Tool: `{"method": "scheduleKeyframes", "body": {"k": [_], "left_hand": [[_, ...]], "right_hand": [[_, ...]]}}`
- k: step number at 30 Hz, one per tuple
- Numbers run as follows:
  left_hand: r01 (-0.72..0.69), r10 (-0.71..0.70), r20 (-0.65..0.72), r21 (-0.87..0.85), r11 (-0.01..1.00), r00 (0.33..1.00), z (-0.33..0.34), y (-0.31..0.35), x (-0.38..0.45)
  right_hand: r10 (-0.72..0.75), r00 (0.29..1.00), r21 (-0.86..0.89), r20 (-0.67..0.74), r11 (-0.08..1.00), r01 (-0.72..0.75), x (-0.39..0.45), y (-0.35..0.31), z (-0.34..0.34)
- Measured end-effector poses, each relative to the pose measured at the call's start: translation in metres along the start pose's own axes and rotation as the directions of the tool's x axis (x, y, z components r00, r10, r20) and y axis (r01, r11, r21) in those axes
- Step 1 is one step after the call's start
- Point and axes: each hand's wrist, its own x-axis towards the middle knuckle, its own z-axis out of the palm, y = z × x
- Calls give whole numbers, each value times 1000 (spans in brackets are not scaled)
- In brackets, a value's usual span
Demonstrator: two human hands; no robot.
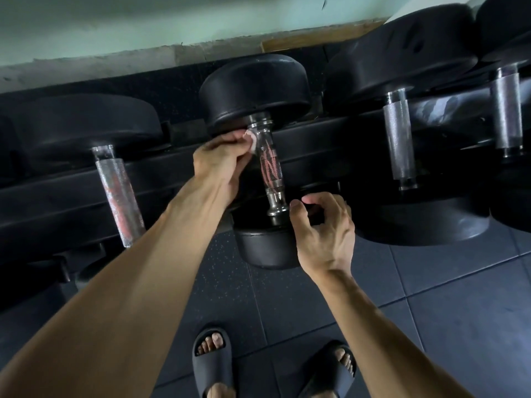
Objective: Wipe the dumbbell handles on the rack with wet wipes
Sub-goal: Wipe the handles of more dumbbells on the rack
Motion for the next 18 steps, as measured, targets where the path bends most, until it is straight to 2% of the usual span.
{"method": "scheduleKeyframes", "body": {"k": [1,3,5,7,8,11,13,15,18], "left_hand": [[-12,12,-10,-10,1000,1000,4,3,1],[-1,2,-4,85,996,1000,-2,0,-7],[66,-71,12,257,964,997,-18,-10,-25],[133,-144,10,326,936,989,-23,-17,-37],[133,-139,0,293,947,990,-20,-16,-37],[26,-23,-52,52,998,998,1,-2,-20],[-25,27,-60,33,999,998,8,6,-13],[-10,15,-27,189,982,1000,1,3,-21],[98,-111,6,432,896,994,-18,-15,-47]], "right_hand": [[5,1000,2,1,1000,-5,0,0,0],[7,1000,15,-6,1000,-7,1,0,-1],[10,1000,23,-11,1000,-10,0,-1,-1],[11,1000,14,-7,1000,-11,0,-1,-1],[12,1000,11,-7,1000,-12,0,-2,-1],[6,1000,9,-5,1000,-6,0,-1,-1],[5,1000,5,2,1000,-5,0,0,0],[6,1000,15,-7,1000,-6,1,0,0],[-2,1000,21,-16,1000,2,0,-2,-1]]}}
